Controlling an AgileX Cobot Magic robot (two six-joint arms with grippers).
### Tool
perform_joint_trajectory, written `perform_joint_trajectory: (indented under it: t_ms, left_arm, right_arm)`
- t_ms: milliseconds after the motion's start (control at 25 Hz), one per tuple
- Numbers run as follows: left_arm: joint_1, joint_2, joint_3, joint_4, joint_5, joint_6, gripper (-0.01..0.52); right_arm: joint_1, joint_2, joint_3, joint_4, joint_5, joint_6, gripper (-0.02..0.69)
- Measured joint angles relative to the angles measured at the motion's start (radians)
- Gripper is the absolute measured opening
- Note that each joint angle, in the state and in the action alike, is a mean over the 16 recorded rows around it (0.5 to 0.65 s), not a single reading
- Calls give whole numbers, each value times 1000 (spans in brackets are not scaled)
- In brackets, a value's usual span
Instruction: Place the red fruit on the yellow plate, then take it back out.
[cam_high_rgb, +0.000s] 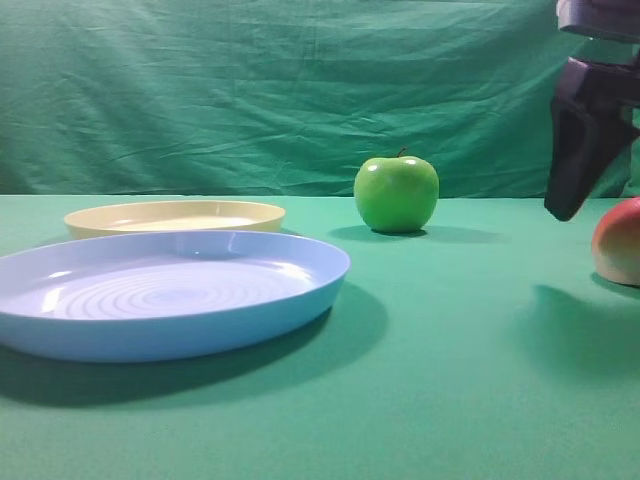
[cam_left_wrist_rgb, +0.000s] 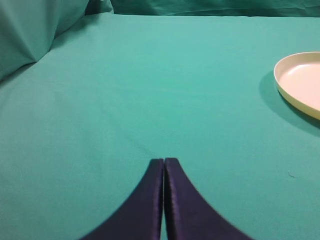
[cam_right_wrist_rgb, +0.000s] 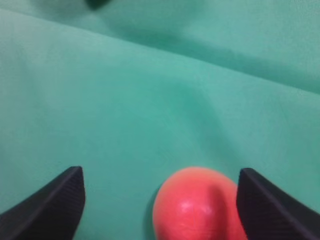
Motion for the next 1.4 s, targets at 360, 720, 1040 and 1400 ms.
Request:
perform_joint_trajectory:
  t_ms: [360, 720, 1040, 1400]
  left_arm:
    - [0, 0, 0, 0, 0, 0, 0]
    - [0, 0, 0, 0, 0, 1, 0]
    - [0, 0, 0, 0, 0, 2, 0]
    - [0, 0, 0, 0, 0, 1, 0]
  right_arm:
    - [0, -195, -129, -2, 227, 13, 157]
    - [0, -502, -111, -2, 312, 60, 6]
    - [0, -789, -3, -22, 308, 175, 0]
    - [-3, -1064, 223, -155, 200, 363, 0]
